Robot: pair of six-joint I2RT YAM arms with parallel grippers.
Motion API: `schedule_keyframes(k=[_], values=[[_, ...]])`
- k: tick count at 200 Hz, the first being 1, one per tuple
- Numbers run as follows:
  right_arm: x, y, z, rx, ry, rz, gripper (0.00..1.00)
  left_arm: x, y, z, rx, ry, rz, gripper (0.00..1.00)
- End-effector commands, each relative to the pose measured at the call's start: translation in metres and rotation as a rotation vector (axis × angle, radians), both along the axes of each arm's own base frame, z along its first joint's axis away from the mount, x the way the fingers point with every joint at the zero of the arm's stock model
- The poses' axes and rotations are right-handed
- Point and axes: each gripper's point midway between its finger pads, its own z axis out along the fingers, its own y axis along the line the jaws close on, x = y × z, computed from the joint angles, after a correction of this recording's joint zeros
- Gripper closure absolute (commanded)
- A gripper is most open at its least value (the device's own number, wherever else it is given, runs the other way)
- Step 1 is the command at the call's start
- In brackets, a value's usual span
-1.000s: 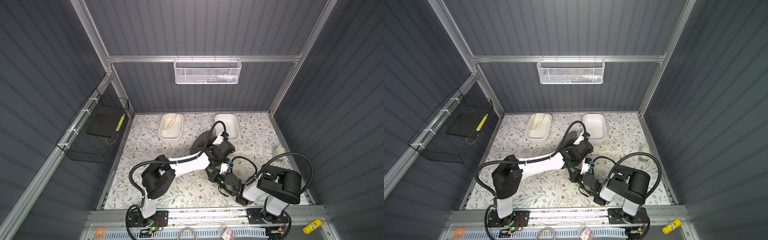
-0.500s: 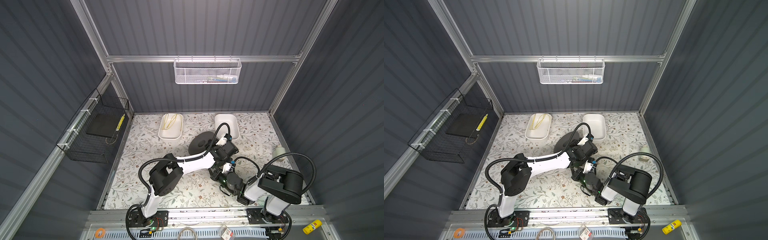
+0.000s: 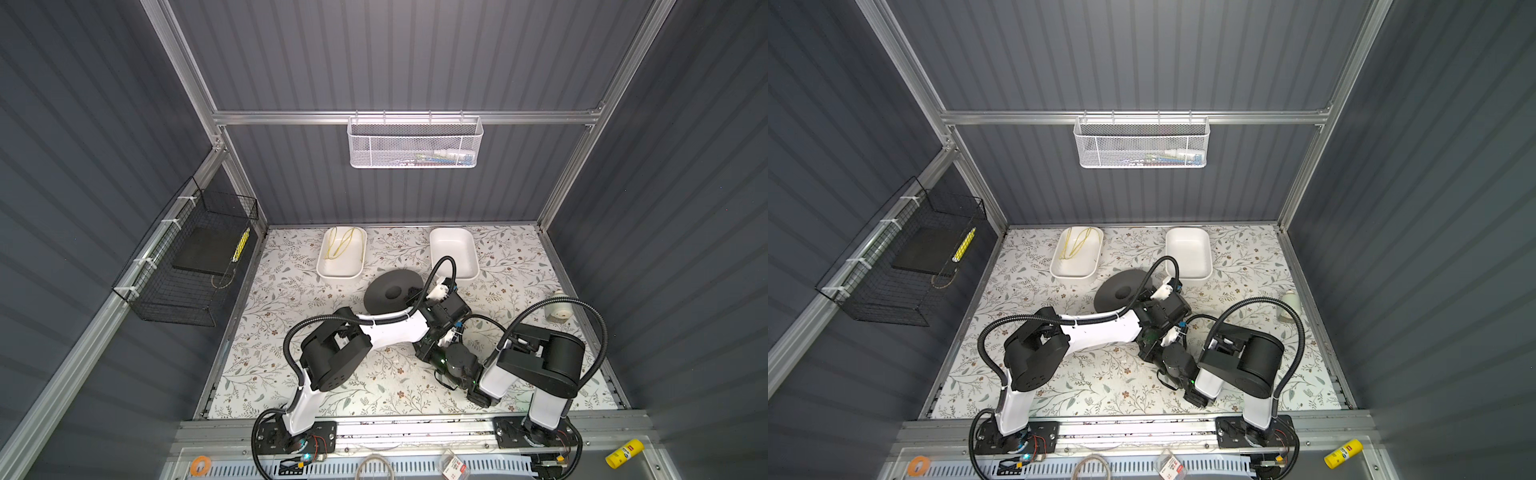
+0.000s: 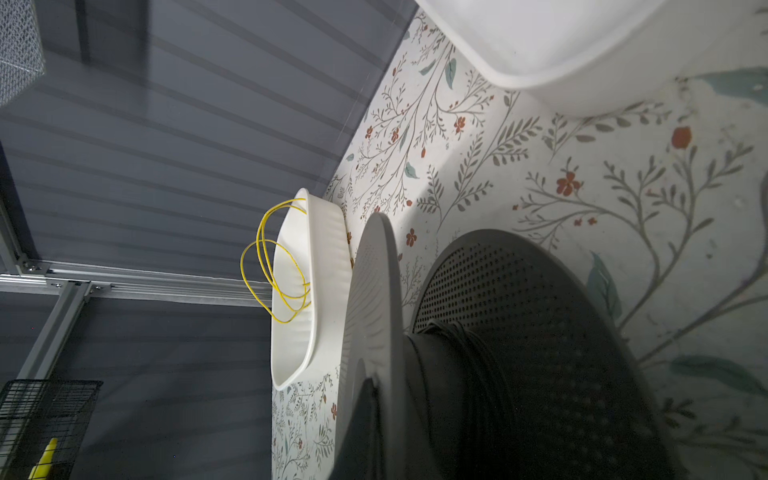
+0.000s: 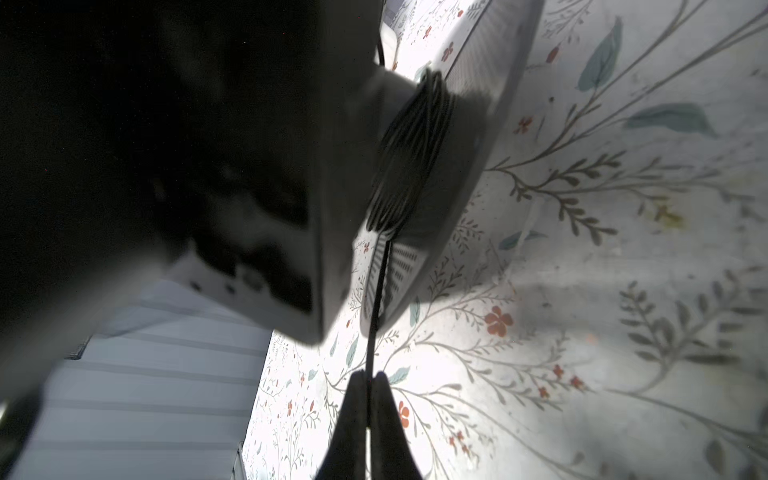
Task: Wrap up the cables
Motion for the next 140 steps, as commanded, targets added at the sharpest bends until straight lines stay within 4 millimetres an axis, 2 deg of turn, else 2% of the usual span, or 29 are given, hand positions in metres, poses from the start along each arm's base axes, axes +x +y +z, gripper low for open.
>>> schedule_keyframes(k=[1, 66, 140], values=[[-0.013, 0.004, -0.003, 0.02, 0.013, 0.046, 0.94, -0.025, 0.029, -0.101, -0.004, 0.337, 0.012, 1.0], [-0.014, 0.003, -0.027, -0.015, 0.067, 0.041, 0.92, -0.049, 0.02, -0.123, -0.017, 0.426, -0.037, 1.0], [-0.019, -0.002, -0.038, -0.034, 0.097, 0.046, 0.86, -0.055, 0.017, -0.137, -0.018, 0.466, -0.047, 1.0]])
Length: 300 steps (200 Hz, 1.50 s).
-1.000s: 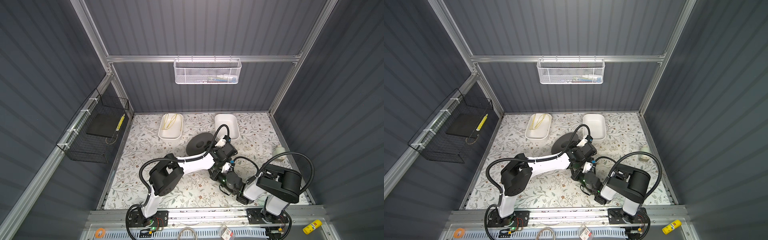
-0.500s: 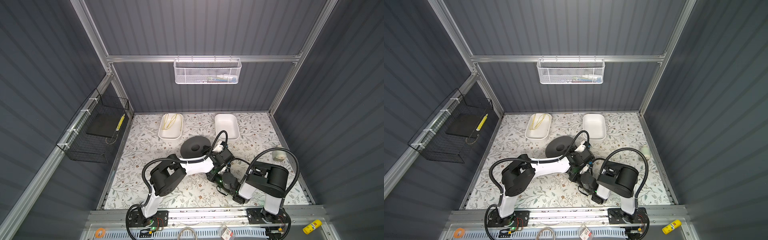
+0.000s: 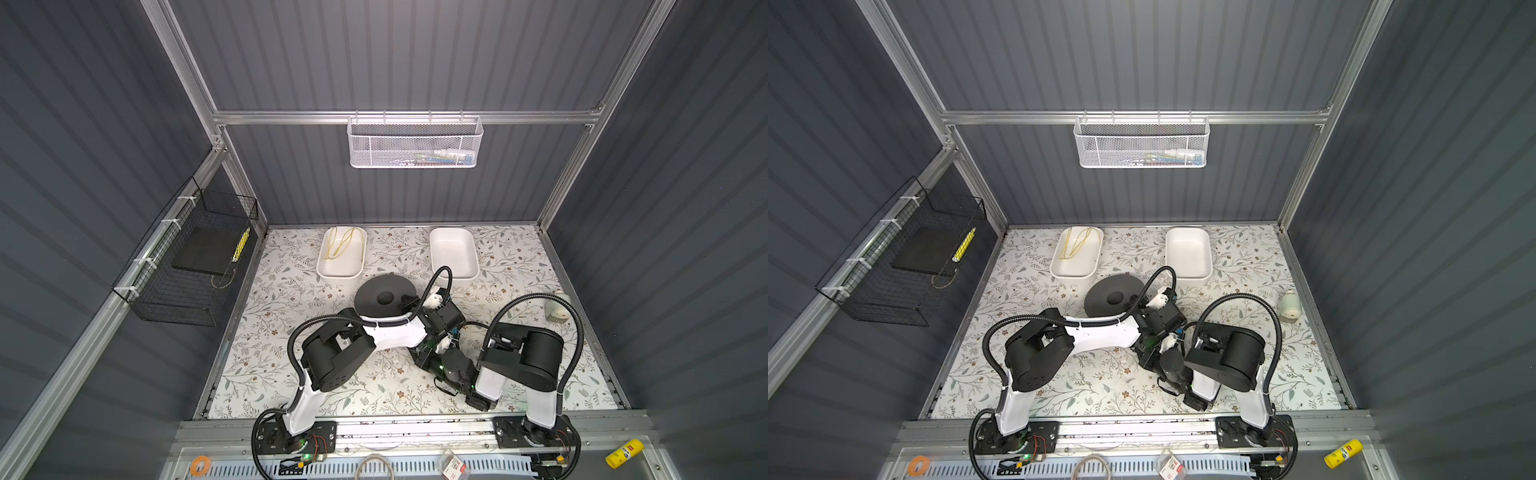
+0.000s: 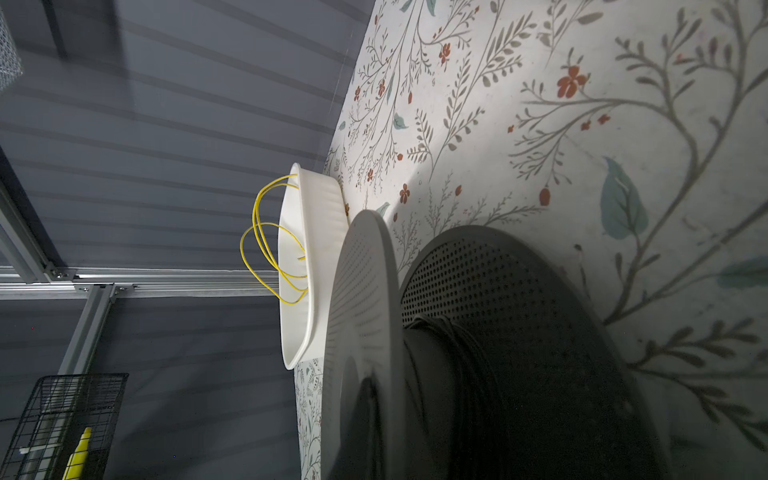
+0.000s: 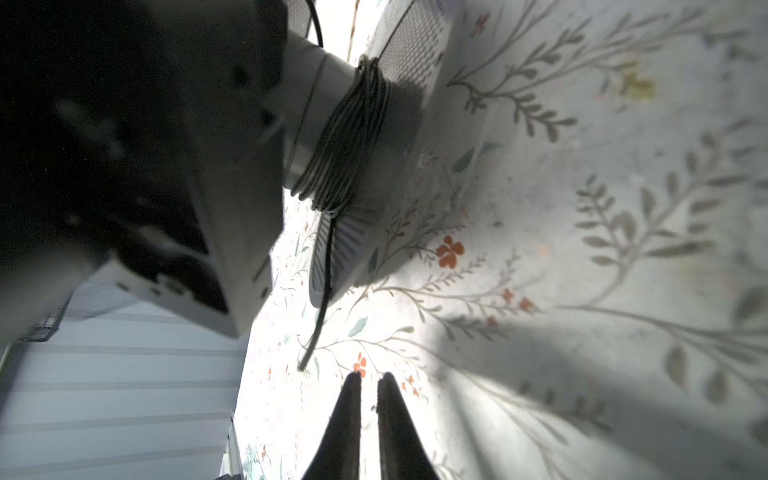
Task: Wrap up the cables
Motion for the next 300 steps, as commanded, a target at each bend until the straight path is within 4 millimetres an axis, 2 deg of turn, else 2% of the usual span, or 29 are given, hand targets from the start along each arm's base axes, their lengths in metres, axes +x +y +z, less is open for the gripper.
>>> schedule_keyframes(k=[1, 36, 72, 104, 124, 146, 176, 184, 218, 250, 254, 272, 300], values=[[-0.004, -0.004, -0.003, -0.008, 0.006, 0.0, 0.86, -0.044, -0.001, -0.113, -0.127, 0.432, -0.019, 1.0], [-0.009, -0.015, -0.004, -0.014, 0.019, -0.01, 0.79, -0.046, -0.003, -0.12, -0.138, 0.434, -0.008, 1.0], [-0.014, -0.045, -0.006, -0.047, 0.021, -0.069, 0.75, -0.048, -0.009, -0.125, -0.145, 0.439, -0.012, 1.0], [-0.017, -0.069, -0.02, -0.074, 0.071, -0.137, 0.73, -0.051, -0.013, -0.129, -0.137, 0.447, -0.021, 1.0], [-0.016, -0.076, -0.019, -0.082, 0.061, -0.163, 0.73, -0.054, -0.013, -0.131, -0.143, 0.457, -0.023, 0.91], [-0.015, -0.083, -0.013, -0.08, 0.04, -0.188, 0.71, -0.057, -0.015, -0.133, -0.139, 0.467, -0.025, 0.76], [-0.011, -0.095, -0.01, -0.086, 0.025, -0.222, 0.71, -0.06, -0.021, -0.13, -0.145, 0.477, -0.041, 0.73], [-0.011, -0.095, -0.009, -0.085, 0.022, -0.22, 0.71, -0.06, -0.024, -0.125, -0.153, 0.471, -0.047, 0.71], [-0.006, -0.096, -0.003, -0.075, 0.006, -0.23, 0.69, -0.059, -0.035, -0.094, -0.184, 0.454, -0.079, 0.52], [-0.003, -0.099, 0.0, -0.071, 0.0, -0.235, 0.69, -0.057, -0.046, -0.051, -0.232, 0.413, -0.126, 0.36], [-0.002, -0.099, 0.0, -0.07, 0.0, -0.236, 0.69, -0.053, -0.056, -0.036, -0.262, 0.395, -0.14, 0.35], [0.0, -0.1, 0.001, -0.067, 0.0, -0.239, 0.69, -0.05, -0.065, -0.013, -0.285, 0.376, -0.164, 0.28], [0.002, -0.101, 0.002, -0.066, -0.001, -0.244, 0.68, -0.051, -0.072, 0.005, -0.314, 0.38, -0.184, 0.18]])
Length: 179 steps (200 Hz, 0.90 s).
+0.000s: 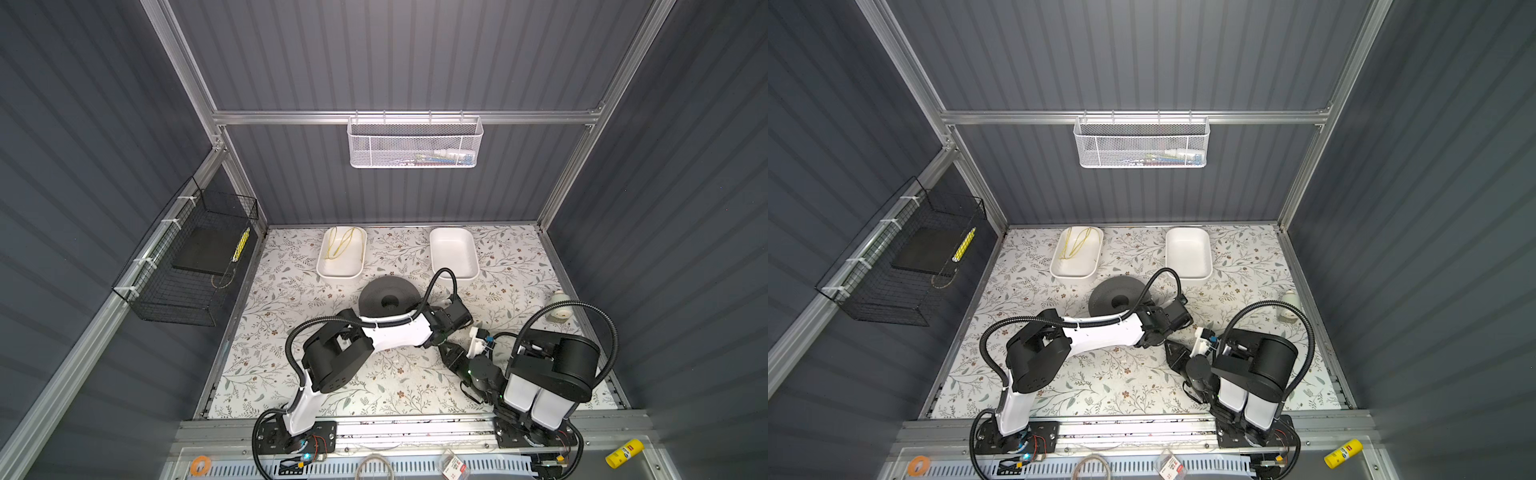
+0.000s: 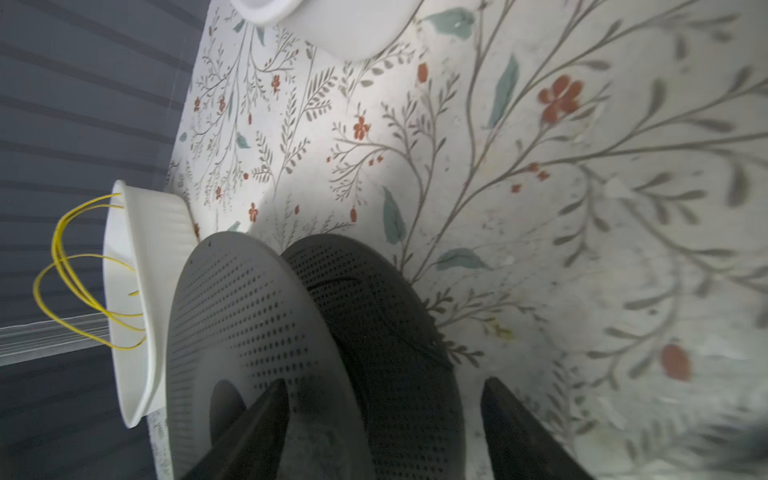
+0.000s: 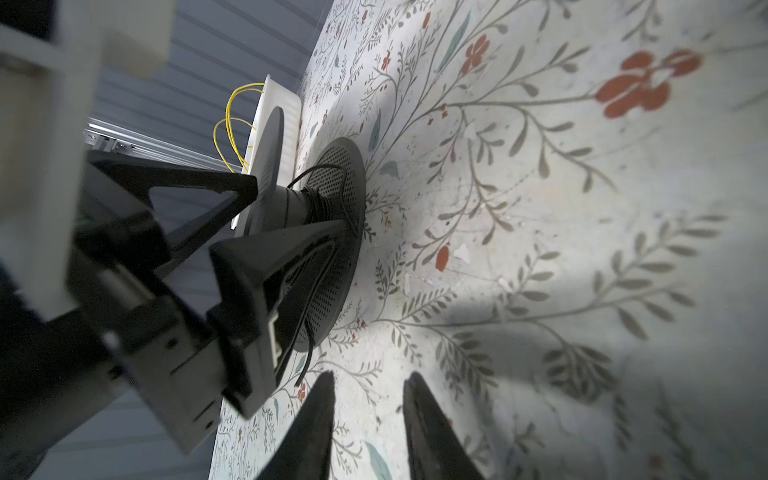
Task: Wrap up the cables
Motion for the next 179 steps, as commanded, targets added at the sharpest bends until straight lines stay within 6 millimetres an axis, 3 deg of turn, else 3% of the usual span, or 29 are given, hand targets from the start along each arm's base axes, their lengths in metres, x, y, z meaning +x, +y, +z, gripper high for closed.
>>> schedule_keyframes(k=[1, 16, 37, 73, 106, 144, 165, 179], values=[[0.0, -0.006, -0.003, -0.034, -0.006, -0.002, 0.68, -0.011, -0.011, 0.025, -0.057, 0.052, -0.046, 0.18], [0.0, -0.007, -0.003, -0.034, -0.003, -0.003, 0.68, -0.012, -0.012, 0.028, -0.053, 0.058, -0.051, 0.09], [0.002, -0.008, -0.002, -0.034, -0.007, -0.007, 0.67, -0.011, -0.014, 0.041, -0.07, 0.038, -0.056, 0.05], [0.004, -0.01, -0.004, -0.035, 0.0, -0.01, 0.66, -0.006, -0.023, 0.084, -0.127, -0.013, -0.079, 0.01], [0.007, -0.013, -0.004, -0.046, -0.007, -0.014, 0.65, -0.003, -0.013, 0.126, -0.148, -0.085, -0.063, 0.02], [0.018, -0.02, 0.009, -0.085, -0.047, -0.013, 0.65, -0.007, 0.025, 0.201, -0.255, -0.236, -0.028, 0.03], [0.029, -0.016, 0.027, -0.209, -0.08, 0.004, 0.63, -0.02, 0.056, 0.246, -0.386, -0.343, -0.031, 0.01], [0.039, -0.014, 0.058, -0.345, -0.118, 0.019, 0.61, -0.029, 0.086, 0.252, -0.425, -0.401, -0.011, 0.01]])
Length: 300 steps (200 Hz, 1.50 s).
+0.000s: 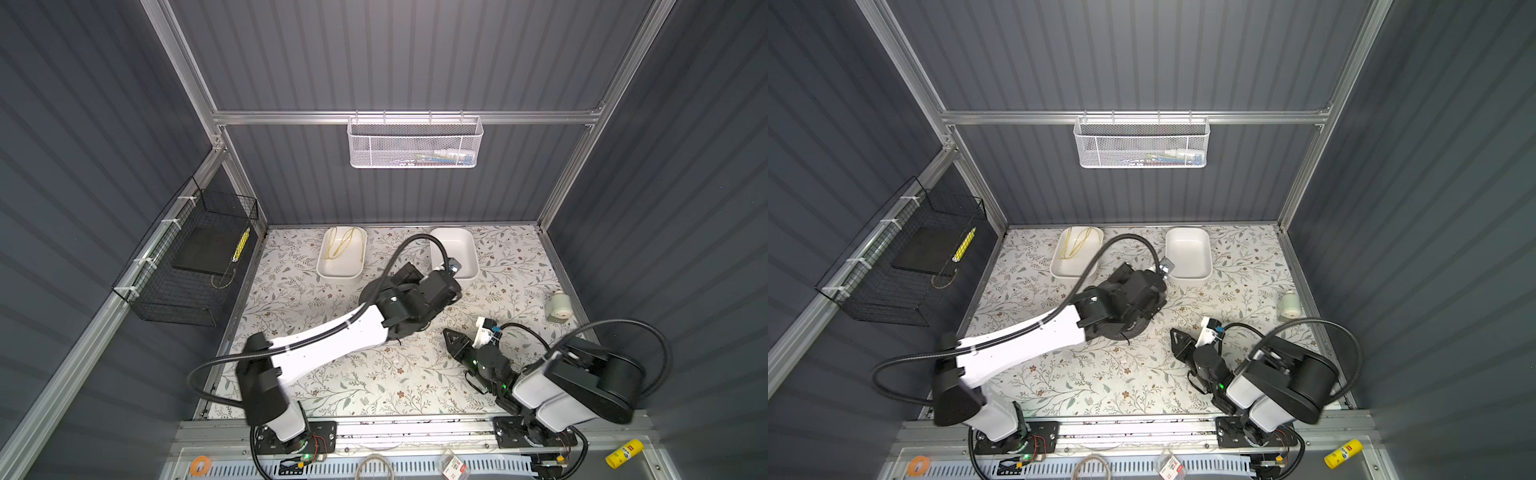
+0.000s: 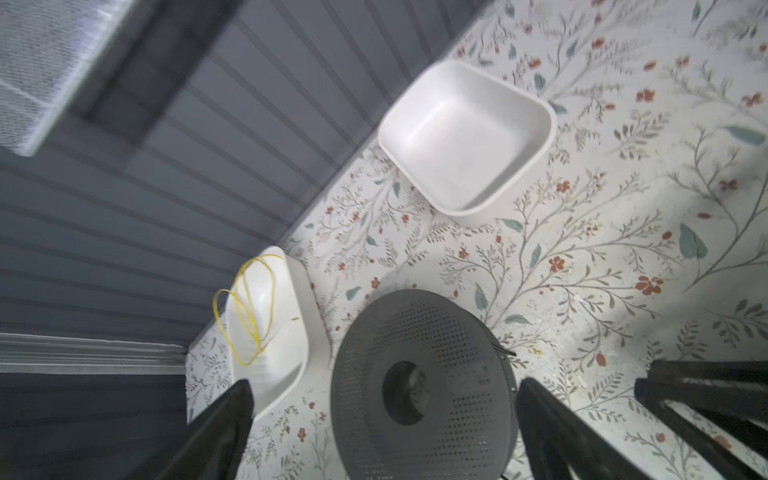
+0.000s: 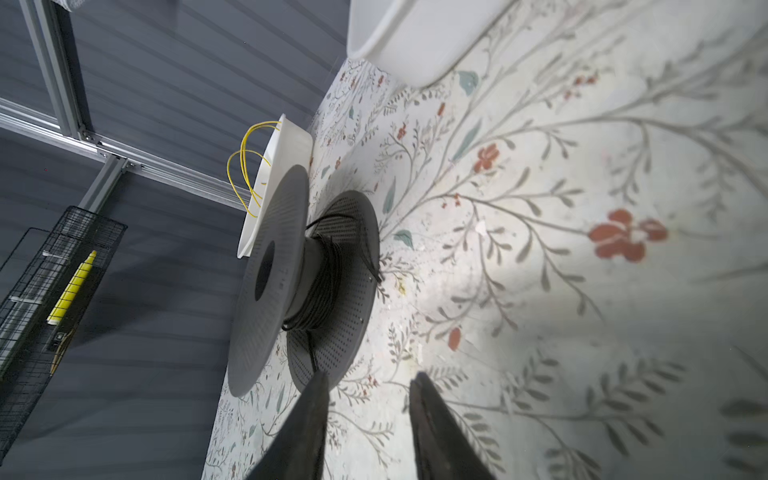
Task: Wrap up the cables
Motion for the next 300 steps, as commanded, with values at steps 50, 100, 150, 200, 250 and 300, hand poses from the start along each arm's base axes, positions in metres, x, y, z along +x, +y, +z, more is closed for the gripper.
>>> schedule_keyframes(k=[50, 100, 150, 200, 250, 300], values=[[0.024, 0.001, 0.12, -0.578, -0.26, 0.099, 0.51, -0.034, 0.129, 0.031, -0.248, -0.21, 0.223, 0.01], [0.014, -0.019, 0.197, -0.763, -0.463, 0.07, 0.17, -0.047, 0.169, -0.001, -0.28, -0.293, 0.253, 0.01], [0.034, -0.056, 0.188, -0.962, -0.476, -0.152, 0.01, -0.045, 0.184, -0.034, -0.273, -0.446, 0.192, 0.01], [0.045, -0.087, 0.192, -0.898, -0.609, -0.155, 0.01, -0.015, 0.244, -0.068, -0.413, -0.441, 0.376, 0.01], [0.062, -0.129, 0.168, -0.939, -0.558, -0.203, 0.01, 0.019, 0.281, -0.116, -0.522, -0.374, 0.505, 0.01], [0.06, -0.162, 0.113, -0.98, -0.471, -0.248, 0.01, 0.045, 0.299, -0.147, -0.444, -0.305, 0.55, 0.01]])
